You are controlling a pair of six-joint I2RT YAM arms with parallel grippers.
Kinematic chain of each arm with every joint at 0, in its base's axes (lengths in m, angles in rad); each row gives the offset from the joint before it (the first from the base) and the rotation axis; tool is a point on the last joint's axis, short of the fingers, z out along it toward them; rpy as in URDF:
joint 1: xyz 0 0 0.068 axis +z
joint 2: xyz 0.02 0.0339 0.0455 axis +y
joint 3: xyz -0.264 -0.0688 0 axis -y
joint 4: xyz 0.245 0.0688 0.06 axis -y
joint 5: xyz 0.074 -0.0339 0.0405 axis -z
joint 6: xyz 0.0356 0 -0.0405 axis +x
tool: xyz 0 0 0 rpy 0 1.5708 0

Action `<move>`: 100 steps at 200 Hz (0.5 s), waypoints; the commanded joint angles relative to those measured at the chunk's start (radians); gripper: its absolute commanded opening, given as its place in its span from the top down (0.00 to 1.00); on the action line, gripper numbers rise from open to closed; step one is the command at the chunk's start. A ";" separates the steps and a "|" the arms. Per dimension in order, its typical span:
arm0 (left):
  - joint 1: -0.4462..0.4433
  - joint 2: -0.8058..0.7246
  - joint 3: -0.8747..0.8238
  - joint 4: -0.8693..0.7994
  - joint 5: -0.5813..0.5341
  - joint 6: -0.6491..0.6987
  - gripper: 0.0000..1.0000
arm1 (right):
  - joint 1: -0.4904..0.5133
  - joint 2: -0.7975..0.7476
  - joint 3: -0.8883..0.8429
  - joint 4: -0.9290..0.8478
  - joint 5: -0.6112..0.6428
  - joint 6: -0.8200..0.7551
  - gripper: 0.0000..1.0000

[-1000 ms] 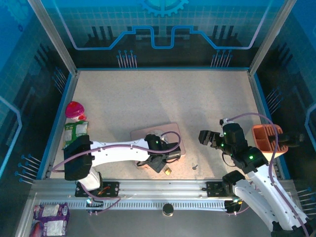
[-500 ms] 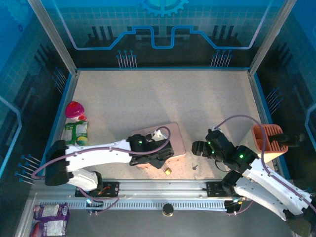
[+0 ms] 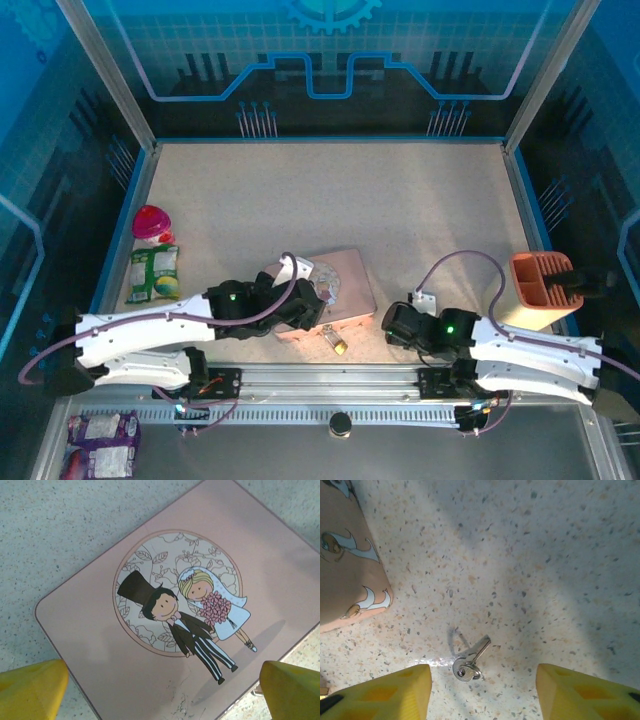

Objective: Unlock the padlock with the key

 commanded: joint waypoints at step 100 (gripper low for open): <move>0.033 -0.071 -0.071 0.096 -0.033 0.005 0.01 | 0.088 0.240 -0.005 0.110 0.040 0.216 0.62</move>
